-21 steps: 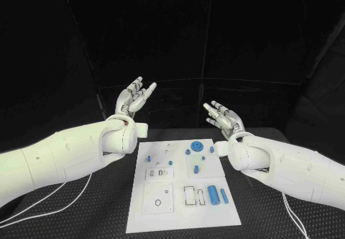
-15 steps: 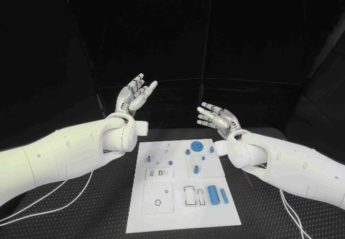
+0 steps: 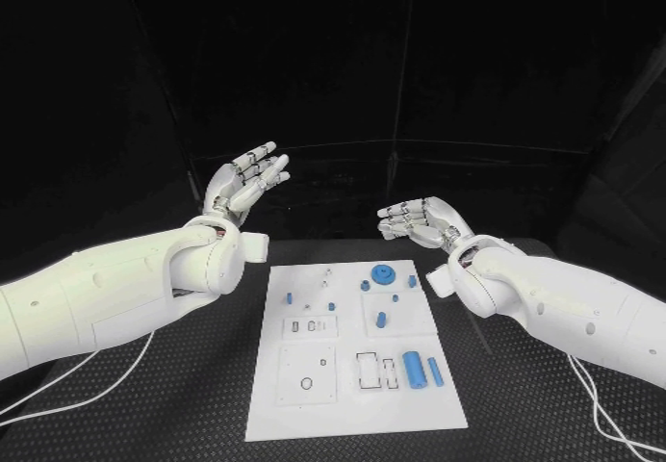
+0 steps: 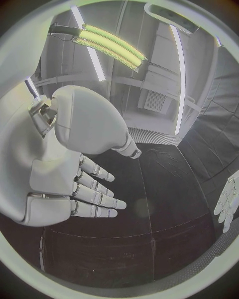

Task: Assemble the parts on the task board

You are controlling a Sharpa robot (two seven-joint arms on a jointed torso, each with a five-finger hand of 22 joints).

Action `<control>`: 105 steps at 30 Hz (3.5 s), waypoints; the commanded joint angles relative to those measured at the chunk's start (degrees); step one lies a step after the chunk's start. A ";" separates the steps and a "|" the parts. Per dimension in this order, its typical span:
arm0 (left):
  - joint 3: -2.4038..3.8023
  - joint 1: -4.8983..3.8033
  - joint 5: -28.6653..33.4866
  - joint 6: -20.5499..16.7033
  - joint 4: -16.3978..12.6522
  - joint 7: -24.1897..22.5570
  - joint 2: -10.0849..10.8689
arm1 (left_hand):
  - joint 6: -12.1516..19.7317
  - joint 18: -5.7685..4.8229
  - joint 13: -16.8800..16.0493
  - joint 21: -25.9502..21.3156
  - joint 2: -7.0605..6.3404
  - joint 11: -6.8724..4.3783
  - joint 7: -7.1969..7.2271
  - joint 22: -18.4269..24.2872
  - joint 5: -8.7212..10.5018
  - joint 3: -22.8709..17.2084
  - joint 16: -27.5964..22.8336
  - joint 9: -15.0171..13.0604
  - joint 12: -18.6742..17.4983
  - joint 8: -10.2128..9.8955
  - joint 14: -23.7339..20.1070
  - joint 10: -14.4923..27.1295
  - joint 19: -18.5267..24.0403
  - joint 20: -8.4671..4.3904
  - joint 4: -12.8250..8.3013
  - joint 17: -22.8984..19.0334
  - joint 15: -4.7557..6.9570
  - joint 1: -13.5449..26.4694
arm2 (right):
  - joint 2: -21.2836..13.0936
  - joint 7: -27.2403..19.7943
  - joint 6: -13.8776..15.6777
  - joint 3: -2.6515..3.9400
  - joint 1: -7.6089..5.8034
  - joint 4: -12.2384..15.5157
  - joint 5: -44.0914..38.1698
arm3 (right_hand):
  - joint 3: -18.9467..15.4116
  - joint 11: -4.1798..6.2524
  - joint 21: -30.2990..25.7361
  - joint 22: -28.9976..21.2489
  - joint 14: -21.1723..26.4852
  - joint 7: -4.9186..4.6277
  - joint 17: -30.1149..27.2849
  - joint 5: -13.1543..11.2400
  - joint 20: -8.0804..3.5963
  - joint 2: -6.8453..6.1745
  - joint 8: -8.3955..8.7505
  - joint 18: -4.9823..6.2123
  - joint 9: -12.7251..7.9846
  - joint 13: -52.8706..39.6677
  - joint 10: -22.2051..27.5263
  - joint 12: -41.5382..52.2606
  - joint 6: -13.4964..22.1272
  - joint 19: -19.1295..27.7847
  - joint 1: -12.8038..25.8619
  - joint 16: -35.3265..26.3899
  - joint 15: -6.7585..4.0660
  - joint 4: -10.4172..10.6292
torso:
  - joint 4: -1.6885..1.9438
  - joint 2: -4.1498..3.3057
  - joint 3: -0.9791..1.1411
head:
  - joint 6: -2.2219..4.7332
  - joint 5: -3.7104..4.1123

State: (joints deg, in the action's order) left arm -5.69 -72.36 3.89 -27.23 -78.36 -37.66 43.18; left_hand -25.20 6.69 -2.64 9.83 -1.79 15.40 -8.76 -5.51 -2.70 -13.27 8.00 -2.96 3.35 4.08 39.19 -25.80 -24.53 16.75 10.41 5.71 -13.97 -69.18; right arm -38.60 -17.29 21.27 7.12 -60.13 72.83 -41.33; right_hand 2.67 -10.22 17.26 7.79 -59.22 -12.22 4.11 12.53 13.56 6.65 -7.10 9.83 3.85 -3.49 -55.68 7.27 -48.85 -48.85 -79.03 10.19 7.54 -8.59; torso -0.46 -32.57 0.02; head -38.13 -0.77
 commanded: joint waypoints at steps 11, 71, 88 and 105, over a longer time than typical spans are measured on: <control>0.05 -0.35 0.36 4.67 -7.28 0.16 4.75 | -9.00 1.93 -0.63 5.22 1.28 -1.26 -7.62 -1.72 -0.33 0.79 0.97 -0.30 1.06 0.89 7.43 -12.89 -11.16 -0.18 -2.27 0.00 1.87 -0.49 | 0.65 11.45 -4.68 0.08 -2.82 0.81 -38.31 | 5.08 4.48 17.47 9.07 -22.48 1.97 5.94 2.44 -6.87 -4.75 1.33 0.60 -0.08 -0.18 -14.03 -2.88 -9.66 -12.19 1.62 7.01 -6.63 -4.66 | 0.72 -4.28 -0.45 | 0.88 0.39; -0.25 -0.49 3.26 10.23 -14.01 4.34 7.45 | -21.83 3.73 -1.07 8.64 2.15 -2.53 -7.21 -1.99 -0.37 2.44 2.91 -0.96 2.54 2.32 15.57 -23.98 -18.14 -0.58 -5.53 0.12 3.98 -1.61 | 7.46 21.65 -19.98 -0.56 -3.88 -3.52 -63.58 | 15.72 4.80 44.89 29.21 -25.51 2.98 44.39 -0.98 -7.45 -8.31 3.19 -0.36 -0.06 -0.21 -10.44 -3.52 -9.91 -14.31 3.72 50.68 -7.21 -0.22 | 1.46 -8.49 -1.00 | -0.20 0.87; -0.25 -0.49 3.26 10.27 -14.06 4.28 7.48 | -21.84 3.72 -1.05 8.63 2.16 -2.51 -7.24 -1.97 -0.37 2.42 2.88 -0.94 2.50 2.29 15.58 -23.97 -18.15 -0.58 -5.66 0.09 3.97 -1.74 | 8.22 20.59 -18.37 -0.89 -3.83 -4.81 -62.32 | 18.14 4.85 46.48 31.02 -25.51 2.97 46.43 -1.24 -7.27 -8.62 2.95 -0.56 0.06 -0.31 -11.10 -3.29 -10.57 -14.55 4.55 52.82 -7.28 0.74 | 1.43 -8.49 -1.05 | -0.24 0.78; -0.28 -0.50 3.26 10.32 -13.80 4.47 7.53 | -21.95 3.71 -1.05 8.63 2.19 -2.50 -7.25 -1.95 -0.37 2.39 2.86 -0.94 2.48 2.29 15.60 -23.98 -18.17 -0.58 -5.77 0.08 3.97 -1.85 | 6.91 22.98 -6.65 -0.89 -3.85 -0.56 -57.67 | 20.42 5.81 50.55 36.59 -26.31 3.74 52.09 -1.95 -7.76 -8.12 1.69 -1.39 0.34 -0.52 -14.54 -2.80 -13.90 -17.17 5.54 58.23 -7.92 3.66 | 1.61 -8.61 -1.06 | 0.38 0.70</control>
State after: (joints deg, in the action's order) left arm -6.00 -72.75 7.11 -17.63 -92.15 -33.01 50.78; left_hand -46.81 9.29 -3.71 18.26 0.04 12.69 -11.88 -7.52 -2.69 -11.01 10.82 -3.90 5.77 6.23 54.29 -49.45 -42.31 16.17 4.96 5.86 -10.03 -71.01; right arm -31.90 4.18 10.67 6.21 -63.84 72.12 -100.43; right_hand 23.00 -4.51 67.62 44.32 -84.14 -8.41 56.15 10.77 5.93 -1.88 -5.26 8.87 4.13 -3.95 -69.93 4.20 -62.38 -65.65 -73.63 68.23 -0.01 -5.27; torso 0.96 -41.10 -1.05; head -37.86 -0.14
